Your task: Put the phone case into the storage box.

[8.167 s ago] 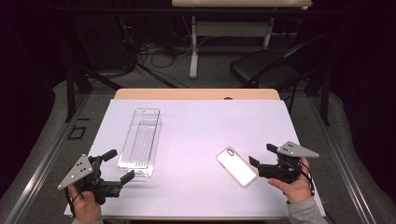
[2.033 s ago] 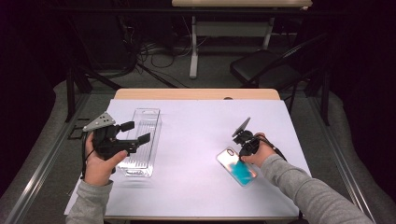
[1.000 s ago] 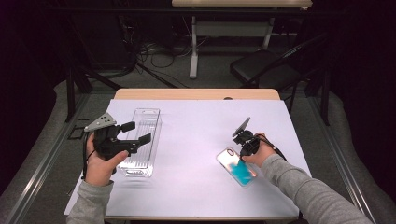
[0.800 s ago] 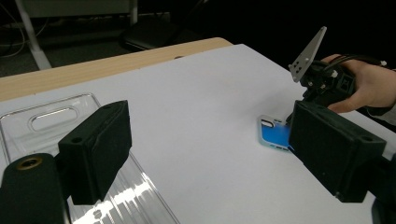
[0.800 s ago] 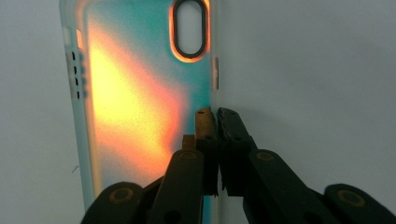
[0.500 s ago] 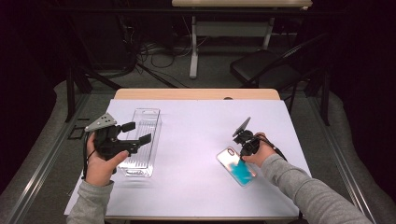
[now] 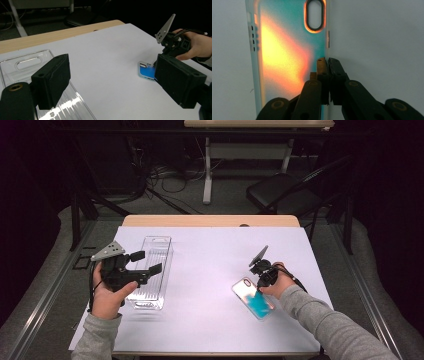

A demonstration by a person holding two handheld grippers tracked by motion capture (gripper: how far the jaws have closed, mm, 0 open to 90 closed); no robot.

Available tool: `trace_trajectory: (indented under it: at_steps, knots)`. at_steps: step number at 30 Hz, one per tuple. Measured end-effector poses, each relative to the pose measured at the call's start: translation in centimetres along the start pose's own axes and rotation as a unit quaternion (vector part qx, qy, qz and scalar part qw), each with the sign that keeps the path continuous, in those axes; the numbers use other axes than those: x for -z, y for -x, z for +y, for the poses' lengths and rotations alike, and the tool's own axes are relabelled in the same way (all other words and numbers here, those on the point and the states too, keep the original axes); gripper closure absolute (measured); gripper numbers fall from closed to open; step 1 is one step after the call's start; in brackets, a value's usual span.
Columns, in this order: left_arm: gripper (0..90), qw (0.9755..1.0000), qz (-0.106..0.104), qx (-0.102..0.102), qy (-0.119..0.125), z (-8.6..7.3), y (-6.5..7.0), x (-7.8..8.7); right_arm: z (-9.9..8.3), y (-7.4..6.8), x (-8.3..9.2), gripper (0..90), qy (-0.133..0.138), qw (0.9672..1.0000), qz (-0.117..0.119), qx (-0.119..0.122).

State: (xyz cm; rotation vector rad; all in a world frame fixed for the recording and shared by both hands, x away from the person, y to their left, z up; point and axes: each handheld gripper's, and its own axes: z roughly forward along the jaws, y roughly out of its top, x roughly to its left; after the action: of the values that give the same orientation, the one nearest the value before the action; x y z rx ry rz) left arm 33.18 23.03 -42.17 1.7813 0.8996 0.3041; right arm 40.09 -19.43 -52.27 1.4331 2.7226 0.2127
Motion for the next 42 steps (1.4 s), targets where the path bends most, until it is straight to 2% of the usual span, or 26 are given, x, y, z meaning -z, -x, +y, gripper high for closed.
trace_trajectory:
  at_steps: [13, 14, 17, 20, 23, 24, 25, 28, 32, 34, 35, 37, 39, 40, 41, 42]
  knots:
    - [13.6, 1.0000, 0.001, 0.001, 0.000, 0.0, 0.0, -0.1, 0.0, 0.0, 0.0, 88.3, 0.005, 0.9999, 0.009, -0.005]
    - [13.6, 1.0000, 0.001, 0.001, 0.000, 0.0, 0.0, -0.1, 0.0, 0.0, -0.1, 88.3, 0.018, 0.9997, 0.013, -0.008]
    - [13.6, 1.0000, 0.001, 0.002, -0.001, -0.1, 0.0, -0.1, 0.0, 0.0, 0.2, 88.2, 0.017, 0.9997, 0.013, -0.010]
    - [13.6, 1.0000, 0.000, 0.002, -0.001, -0.1, 0.0, -0.1, -0.1, 0.2, 0.4, 88.2, 0.035, 0.9992, 0.017, -0.012]
    - [13.6, 1.0000, 0.000, 0.002, -0.001, -0.1, 0.0, -0.1, 0.0, 0.2, 1.0, 88.3, 0.034, 0.9991, 0.017, -0.017]
    - [13.6, 1.0000, 0.000, 0.002, -0.001, -0.1, 0.0, -0.2, -0.1, 0.2, 0.8, 88.2, 0.054, 0.9981, 0.021, -0.020]
    - [13.6, 1.0000, 0.000, 0.002, -0.002, -0.1, 0.0, -0.2, -0.1, 0.1, 1.0, 88.2, 0.056, 0.9978, 0.022, -0.028]
    - [13.7, 1.0000, 0.000, 0.002, -0.002, -0.1, 0.0, -0.2, 0.0, 0.0, 1.2, 88.3, 0.067, 0.9971, 0.023, -0.028]
    - [13.8, 1.0000, -0.001, 0.004, -0.001, -0.1, 0.0, -0.2, 0.1, -0.2, 1.6, 88.2, 0.067, 0.9973, 0.022, -0.023]
    - [13.9, 1.0000, 0.000, 0.004, -0.001, -0.1, 0.0, -0.2, 0.0, -0.4, 1.5, 88.3, 0.100, 0.9939, 0.031, -0.035]
    - [13.9, 1.0000, 0.000, 0.004, -0.002, -0.1, 0.0, -0.2, 0.0, -0.4, 1.8, 88.3, 0.090, 0.9949, 0.029, -0.035]
    - [13.9, 1.0000, -0.001, 0.005, -0.002, -0.2, 0.0, -0.3, 0.0, -0.3, 2.1, 88.3, 0.097, 0.9944, 0.031, -0.029]
    - [13.9, 1.0000, -0.001, 0.004, -0.003, -0.2, 0.0, -0.3, 0.0, -0.3, 2.5, 88.3, 0.097, 0.9942, 0.031, -0.033]
    - [13.9, 1.0000, -0.001, 0.003, -0.004, -0.2, 0.0, -0.3, -0.1, -0.3, 2.3, 88.3, 0.125, 0.9909, 0.034, -0.036]
    - [13.9, 1.0000, -0.001, 0.003, -0.005, -0.2, 0.0, -0.3, -0.1, -0.3, 2.5, 88.3, 0.119, 0.9917, 0.032, -0.039]
    - [13.9, 1.0000, -0.002, 0.003, -0.005, -0.2, 0.0, -0.4, 0.0, -0.3, 2.6, 88.3, 0.126, 0.9906, 0.034, -0.042]
